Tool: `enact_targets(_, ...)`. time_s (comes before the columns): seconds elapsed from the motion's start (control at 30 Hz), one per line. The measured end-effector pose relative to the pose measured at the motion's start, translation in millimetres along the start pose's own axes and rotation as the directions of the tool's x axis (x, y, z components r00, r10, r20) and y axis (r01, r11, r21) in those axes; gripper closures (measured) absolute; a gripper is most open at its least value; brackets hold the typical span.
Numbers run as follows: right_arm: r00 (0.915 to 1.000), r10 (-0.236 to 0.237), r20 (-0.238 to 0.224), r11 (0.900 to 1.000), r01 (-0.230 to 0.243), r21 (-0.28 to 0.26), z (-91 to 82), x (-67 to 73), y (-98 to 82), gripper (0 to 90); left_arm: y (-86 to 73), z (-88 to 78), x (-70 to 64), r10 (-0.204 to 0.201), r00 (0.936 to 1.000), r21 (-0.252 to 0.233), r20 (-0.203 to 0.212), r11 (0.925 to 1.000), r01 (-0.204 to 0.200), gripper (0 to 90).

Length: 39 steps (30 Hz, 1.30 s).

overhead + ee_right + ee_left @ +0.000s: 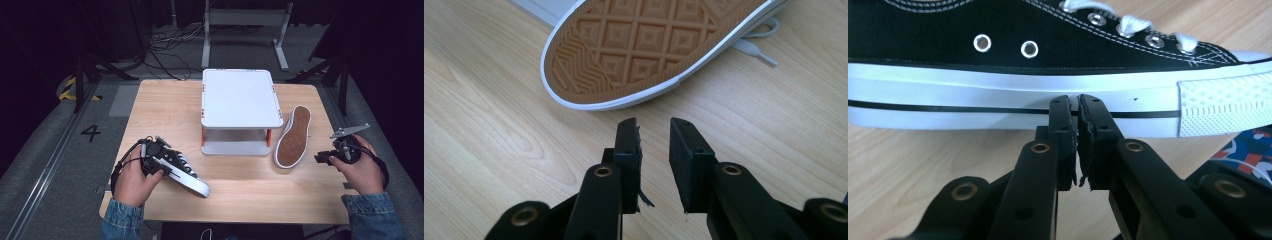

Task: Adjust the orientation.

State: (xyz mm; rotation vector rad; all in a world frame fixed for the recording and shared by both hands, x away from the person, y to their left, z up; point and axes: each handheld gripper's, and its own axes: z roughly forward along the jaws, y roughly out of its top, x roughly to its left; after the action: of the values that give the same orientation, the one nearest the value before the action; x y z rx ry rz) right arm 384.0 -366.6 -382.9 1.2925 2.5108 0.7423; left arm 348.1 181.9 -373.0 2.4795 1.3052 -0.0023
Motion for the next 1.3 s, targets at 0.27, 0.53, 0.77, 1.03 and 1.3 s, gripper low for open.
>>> enact_targets(0.27,0.9999,-0.015,0.001,1.000,0.015,0.006,4.7,3.7,7.5,73.3,-28.4,11.1,14.0,-0.038,0.9986,0.243,0.036,0.9696,0.028,79.4)
enact_targets(0.53,0.9996,-0.027,-0.005,1.000,0.027,0.009,7.1,5.5,9.7,72.2,-31.6,29.9,18.5,0.028,0.9989,0.357,-0.037,0.9340,-0.012,62.2)
enact_targets(0.77,0.9999,-0.012,-0.004,1.000,0.013,0.014,6.6,3.7,6.4,71.1,-33.0,-5.4,16.2,0.084,0.9925,0.170,-0.089,0.9831,-0.068,36.6)
enact_targets(1.03,0.9998,-0.018,-0.001,1.000,0.018,0.022,7.3,6.6,4.7,69.1,-21.7,4.8,10.5,0.285,0.9521,0.161,-0.112,0.9507,-0.265,22.4)
enact_targets(1.3,0.9998,-0.021,-0.001,0.999,0.021,0.038,10.6,11.3,0.9,66.6,-14.8,26.2,12.4,0.340,0.9403,0.252,-0.020,0.9118,-0.324,16.0)
